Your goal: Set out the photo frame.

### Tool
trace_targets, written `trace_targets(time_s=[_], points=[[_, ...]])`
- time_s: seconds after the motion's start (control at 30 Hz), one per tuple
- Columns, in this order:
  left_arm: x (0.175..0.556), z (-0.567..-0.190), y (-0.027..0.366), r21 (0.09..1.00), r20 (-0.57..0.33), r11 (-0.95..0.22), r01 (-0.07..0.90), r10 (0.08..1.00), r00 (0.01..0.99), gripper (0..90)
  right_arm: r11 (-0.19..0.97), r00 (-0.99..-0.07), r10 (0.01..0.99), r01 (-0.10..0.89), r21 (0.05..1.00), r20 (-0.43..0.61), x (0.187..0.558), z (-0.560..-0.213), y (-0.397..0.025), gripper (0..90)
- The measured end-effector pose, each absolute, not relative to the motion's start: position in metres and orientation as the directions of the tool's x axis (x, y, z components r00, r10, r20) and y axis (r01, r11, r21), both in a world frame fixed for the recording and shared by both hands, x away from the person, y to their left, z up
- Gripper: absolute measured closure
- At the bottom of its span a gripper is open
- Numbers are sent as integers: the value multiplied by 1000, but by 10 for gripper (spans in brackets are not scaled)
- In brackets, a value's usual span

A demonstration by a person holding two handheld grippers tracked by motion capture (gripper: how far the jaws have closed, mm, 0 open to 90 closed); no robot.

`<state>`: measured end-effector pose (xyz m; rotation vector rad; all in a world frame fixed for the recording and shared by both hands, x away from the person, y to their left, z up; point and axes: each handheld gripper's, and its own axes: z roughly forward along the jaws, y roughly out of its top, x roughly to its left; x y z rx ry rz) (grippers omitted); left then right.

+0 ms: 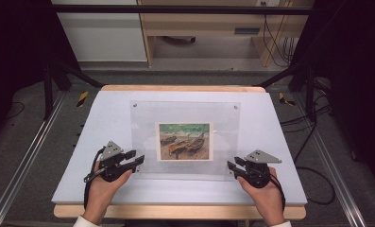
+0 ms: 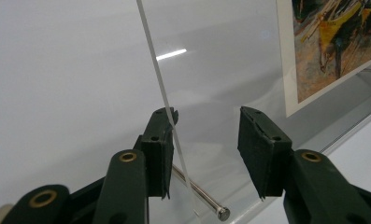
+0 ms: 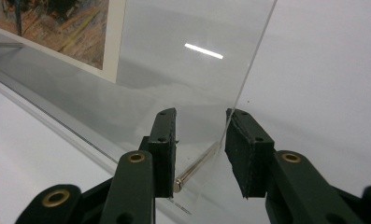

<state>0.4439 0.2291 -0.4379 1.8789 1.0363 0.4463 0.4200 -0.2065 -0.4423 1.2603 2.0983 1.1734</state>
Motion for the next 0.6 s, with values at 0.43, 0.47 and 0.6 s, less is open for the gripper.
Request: trace_targets(time_s=[0.43, 0.47, 0.6], points=[[439, -439, 227, 850, -95, -233, 473, 814, 573, 555, 245, -505, 862, 498, 832, 49, 416, -444, -207, 642], [439, -439, 227, 849, -93, -236, 473, 814, 573, 555, 244, -506, 861, 498, 832, 50, 416, -444, -206, 642], [437, -439, 227, 848, -82, -245, 471, 816, 573, 555, 247, -504, 862, 499, 831, 46, 414, -444, -206, 643]])
